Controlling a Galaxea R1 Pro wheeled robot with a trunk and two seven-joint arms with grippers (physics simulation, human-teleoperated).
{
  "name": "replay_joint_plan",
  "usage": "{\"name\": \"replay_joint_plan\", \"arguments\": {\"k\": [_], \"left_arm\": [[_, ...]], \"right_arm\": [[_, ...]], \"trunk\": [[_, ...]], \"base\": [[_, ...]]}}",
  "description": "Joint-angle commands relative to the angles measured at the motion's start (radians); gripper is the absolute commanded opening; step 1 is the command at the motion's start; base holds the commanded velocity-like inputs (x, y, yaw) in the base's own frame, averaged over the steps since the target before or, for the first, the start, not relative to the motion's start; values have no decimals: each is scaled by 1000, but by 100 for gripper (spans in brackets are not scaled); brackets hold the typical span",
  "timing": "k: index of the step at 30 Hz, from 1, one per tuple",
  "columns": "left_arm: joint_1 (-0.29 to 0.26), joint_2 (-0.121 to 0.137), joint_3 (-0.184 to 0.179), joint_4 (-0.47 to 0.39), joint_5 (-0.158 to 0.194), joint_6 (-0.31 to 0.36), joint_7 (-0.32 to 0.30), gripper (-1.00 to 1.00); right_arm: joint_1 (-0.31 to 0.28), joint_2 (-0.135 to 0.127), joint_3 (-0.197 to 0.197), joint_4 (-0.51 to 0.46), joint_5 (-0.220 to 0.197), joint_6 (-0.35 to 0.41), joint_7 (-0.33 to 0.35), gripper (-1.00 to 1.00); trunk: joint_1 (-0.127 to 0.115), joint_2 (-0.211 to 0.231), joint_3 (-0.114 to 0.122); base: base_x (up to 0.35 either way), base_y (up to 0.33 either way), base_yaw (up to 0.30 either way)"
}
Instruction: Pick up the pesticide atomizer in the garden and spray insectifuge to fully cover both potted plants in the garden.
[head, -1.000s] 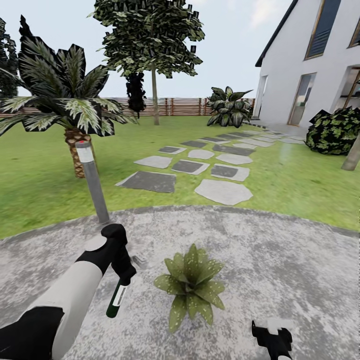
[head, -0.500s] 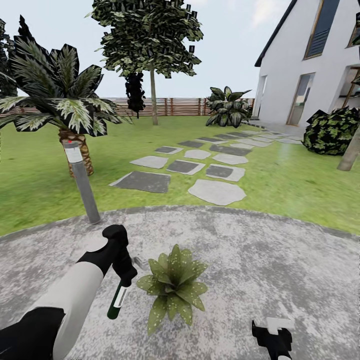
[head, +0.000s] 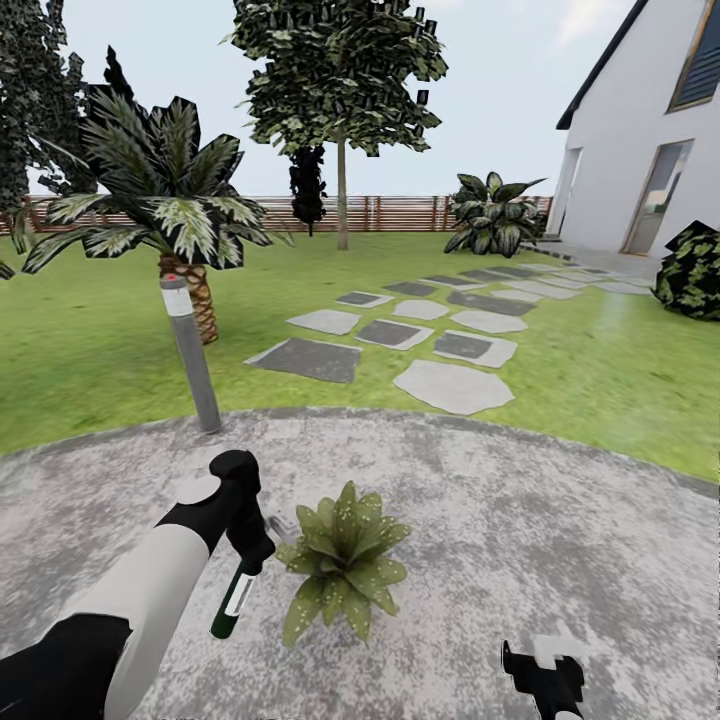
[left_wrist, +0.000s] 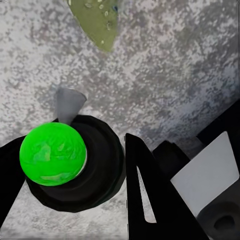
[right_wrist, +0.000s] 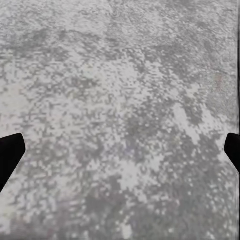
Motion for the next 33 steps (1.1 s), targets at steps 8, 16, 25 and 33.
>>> {"name": "replay_joint_plan", "arguments": {"k": [8, 16, 25, 33], "left_arm": [[-1, 0, -4, -3, -12, 11, -10, -100], [-1, 1, -5, -5, -14, 11, -10, -100], [1, 13, -7, 2, -12, 11, -10, -100], [-6, 19, -3, -7, -44, 12, -10, -100]], "right_arm": [[0, -1, 9, 0, -10, -3, -3, 100], [0, 0, 9, 0, -10, -3, -4, 100], [0, 0, 9, 0, -10, -3, -4, 100], [0, 1, 9, 0, -10, -3, -4, 100]], "trunk": [[0, 0, -1], [0, 0, -1], [0, 0, -1], [0, 0, -1]], "base": [[-5, -273, 14], [-147, -250, 248], [-150, -130, 212], [-2, -2, 155]]}}
